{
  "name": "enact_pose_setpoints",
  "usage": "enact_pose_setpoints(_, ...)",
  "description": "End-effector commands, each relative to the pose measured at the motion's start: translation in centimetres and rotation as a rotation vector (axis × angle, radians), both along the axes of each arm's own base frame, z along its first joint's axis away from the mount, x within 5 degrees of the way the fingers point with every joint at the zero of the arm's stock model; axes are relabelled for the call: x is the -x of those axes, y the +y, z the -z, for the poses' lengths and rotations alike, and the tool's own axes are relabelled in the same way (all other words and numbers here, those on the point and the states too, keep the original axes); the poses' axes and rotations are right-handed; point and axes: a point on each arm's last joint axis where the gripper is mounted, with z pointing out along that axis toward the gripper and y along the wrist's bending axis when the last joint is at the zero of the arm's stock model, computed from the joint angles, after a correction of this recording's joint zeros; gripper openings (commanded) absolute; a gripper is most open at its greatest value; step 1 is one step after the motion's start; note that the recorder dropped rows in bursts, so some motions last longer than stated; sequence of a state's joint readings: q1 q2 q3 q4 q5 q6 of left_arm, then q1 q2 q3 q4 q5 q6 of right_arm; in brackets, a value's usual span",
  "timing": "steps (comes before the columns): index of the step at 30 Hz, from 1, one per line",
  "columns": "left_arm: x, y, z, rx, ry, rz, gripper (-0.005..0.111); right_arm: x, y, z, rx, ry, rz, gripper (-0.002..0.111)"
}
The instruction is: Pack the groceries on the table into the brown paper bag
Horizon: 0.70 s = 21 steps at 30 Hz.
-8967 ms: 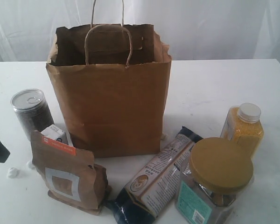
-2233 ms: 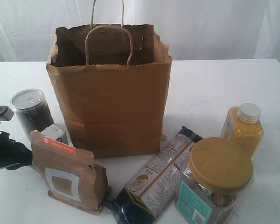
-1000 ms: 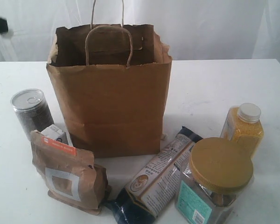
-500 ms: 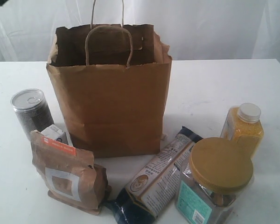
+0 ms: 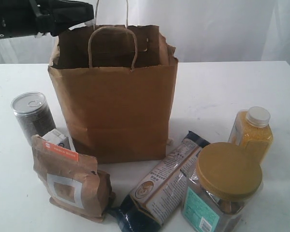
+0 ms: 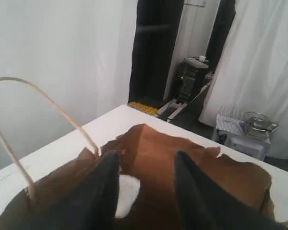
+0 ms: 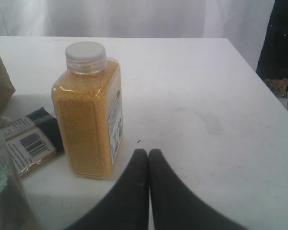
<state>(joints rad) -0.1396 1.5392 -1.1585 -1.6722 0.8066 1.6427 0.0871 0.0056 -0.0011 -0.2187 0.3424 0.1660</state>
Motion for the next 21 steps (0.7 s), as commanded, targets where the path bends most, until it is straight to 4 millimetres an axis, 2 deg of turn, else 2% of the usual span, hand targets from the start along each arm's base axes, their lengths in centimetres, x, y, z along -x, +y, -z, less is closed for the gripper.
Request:
enact_pose_setpoints(1,-0.2,0.1,-0.1,0.028,0.073,-0.030,0.056,0.0,0.0,0.0,0.002,-0.005,0.007,0.000)
enact_pose_setpoints(4,0.1,-0.1,-0.2,0.052,0.108,-0.001,0.061,0.0,0.0,0.0,0.002,-0.005,0.007,0.000)
enact_pose_setpoints(8,0.5,-0.2,-0.7,0.064,0.093,0.035,0.061,0.0,0.0,0.0,0.002,-0.005,0.007,0.000)
enact_pose_setpoints(10,1.0,0.1,-2.0,0.051,0.035,0.005,0.061,0.0,0.0,0.0,0.002,-0.005,0.007,0.000)
enact_pose_setpoints(12,1.6,1.4,-4.6,0.020,-0.070,-0.086,0.058,0.0,0.0,0.0,0.002,-0.005,0.007,0.000)
enact_pose_setpoints(13,2.4,2.6,-6.6,-0.015,-0.143,-0.173,0.053,0.0,0.0,0.0,0.002,-0.005,0.007,0.000)
enact_pose_setpoints(14,3.0,3.4,-7.6,-0.037,-0.180,-0.221,0.049,0.0,0.0,0.0,0.002,-0.005,0.007,0.000)
enact_pose_setpoints(15,4.1,4.7,-9.3,-0.068,-0.232,-0.318,0.040,0.0,0.0,0.0,0.002,-0.005,0.007,0.000)
enact_pose_setpoints(16,4.8,5.4,-10.1,-0.070,-0.238,-0.372,0.034,0.0,0.0,0.0,0.002,-0.005,0.007,0.000)
enact_pose_setpoints(17,6.1,6.4,-11.3,-0.071,-0.244,-0.467,0.019,0.0,0.0,0.0,0.002,-0.005,0.007,0.000)
enact_pose_setpoints(18,7.0,6.9,-11.8,-0.091,-0.251,-0.519,0.005,0.0,0.0,0.0,0.002,-0.005,0.007,0.000)
enact_pose_setpoints(19,7.7,7.2,-11.9,-0.144,-0.264,-0.552,0.000,0.0,0.0,0.0,0.002,-0.005,0.007,0.000)
enact_pose_setpoints(21,8.3,7.5,-11.3,-0.186,-0.199,-0.584,0.000,0.0,0.0,0.0,0.002,-0.005,0.007,0.000)
